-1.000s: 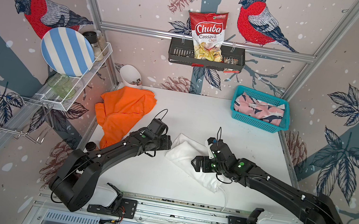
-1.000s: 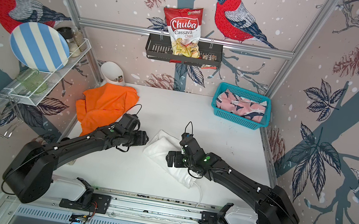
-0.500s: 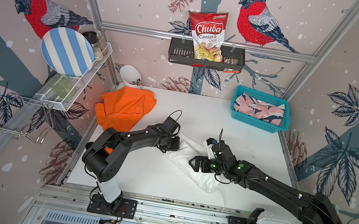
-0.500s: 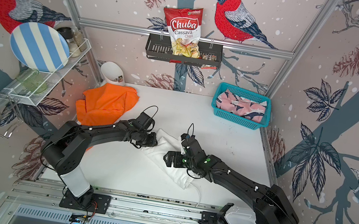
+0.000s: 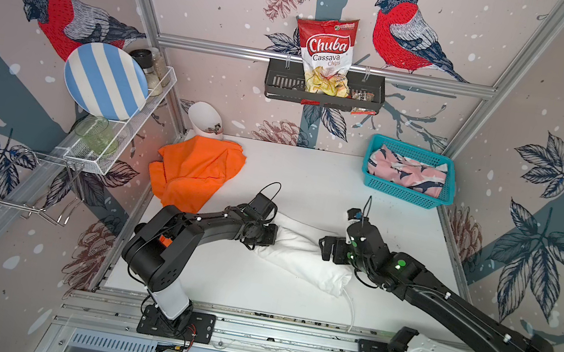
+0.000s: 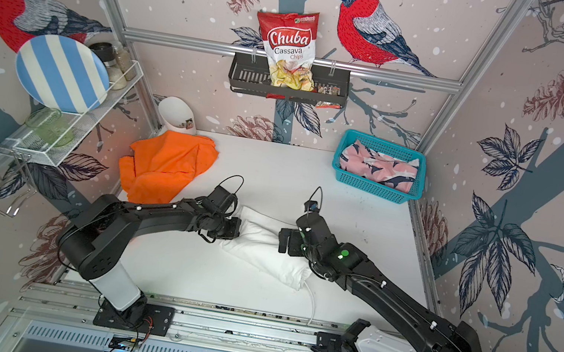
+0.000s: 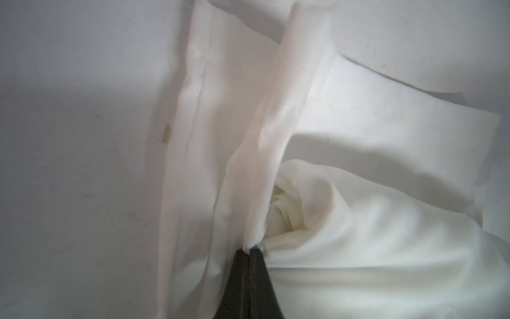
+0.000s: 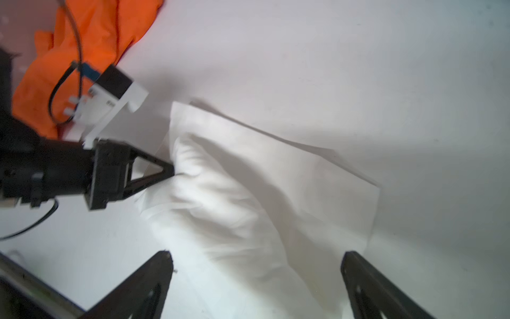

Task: Roll up the shorts
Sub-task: Roll the shorts at the center of the board.

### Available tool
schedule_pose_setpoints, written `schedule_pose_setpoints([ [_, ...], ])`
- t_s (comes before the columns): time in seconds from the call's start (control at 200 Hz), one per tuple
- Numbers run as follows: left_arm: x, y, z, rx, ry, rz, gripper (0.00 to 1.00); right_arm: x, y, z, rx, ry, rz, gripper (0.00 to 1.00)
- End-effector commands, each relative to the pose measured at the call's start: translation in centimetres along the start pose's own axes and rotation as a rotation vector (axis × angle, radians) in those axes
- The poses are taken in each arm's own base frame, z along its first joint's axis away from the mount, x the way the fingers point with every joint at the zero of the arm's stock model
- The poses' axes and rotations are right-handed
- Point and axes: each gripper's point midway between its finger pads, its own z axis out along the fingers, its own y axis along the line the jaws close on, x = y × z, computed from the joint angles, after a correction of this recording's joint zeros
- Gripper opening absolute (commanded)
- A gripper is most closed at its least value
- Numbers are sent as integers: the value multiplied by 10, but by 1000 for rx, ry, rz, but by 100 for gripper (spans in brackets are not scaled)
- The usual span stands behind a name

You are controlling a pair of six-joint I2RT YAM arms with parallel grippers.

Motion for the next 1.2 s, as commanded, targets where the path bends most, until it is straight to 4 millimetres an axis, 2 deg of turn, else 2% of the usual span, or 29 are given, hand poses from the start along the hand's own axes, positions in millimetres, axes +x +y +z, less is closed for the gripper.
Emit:
schedule_pose_setpoints([
  [0.0, 1, 13, -6, -74, 13, 15, 0, 26, 13, 5, 83, 113, -306, 100],
  [0.125, -7, 17, -9, -80, 7, 20, 0, 63, 34, 23, 168, 233, -548, 100],
  [0.255, -13, 20, -12, -75, 6, 16, 0, 93, 33, 41, 257, 326, -660, 100],
  [0.32, -15, 21, -13, -76, 5, 18, 0, 102, 28, 49, 300, 347, -691, 100],
  [0.4, -18, 23, -16, -76, 3, 22, 0, 111, 12, 62, 392, 372, -734, 100],
  [0.51, -22, 24, -20, -61, -6, 19, 3, 110, -4, 72, 516, 381, -784, 100],
  [0.56, -24, 23, -22, -53, -12, 20, 7, 108, -5, 76, 529, 381, -784, 92],
  [0.625, -26, 23, -26, -48, -22, 20, 12, 104, -3, 81, 515, 371, -768, 67],
  [0.695, -29, 23, -32, -52, -37, 16, 19, 106, 6, 86, 443, 376, -735, 40],
  [0.755, -33, 26, -40, -67, -65, 7, 29, 109, 18, 88, 358, 395, -704, 25],
  [0.84, -41, 31, -59, -93, -123, -15, 54, 112, 44, 85, 194, 423, -619, 8],
  [0.92, -48, 30, -82, -106, -195, -35, 65, 114, 76, 78, 1, 457, -518, 5],
  [1.07, -49, 20, -119, -77, -271, -61, 68, 102, 125, 59, -343, 492, -301, 6],
  [1.196, -42, 14, -137, -48, -288, -70, 69, 88, 139, 54, -569, 510, -120, 8],
])
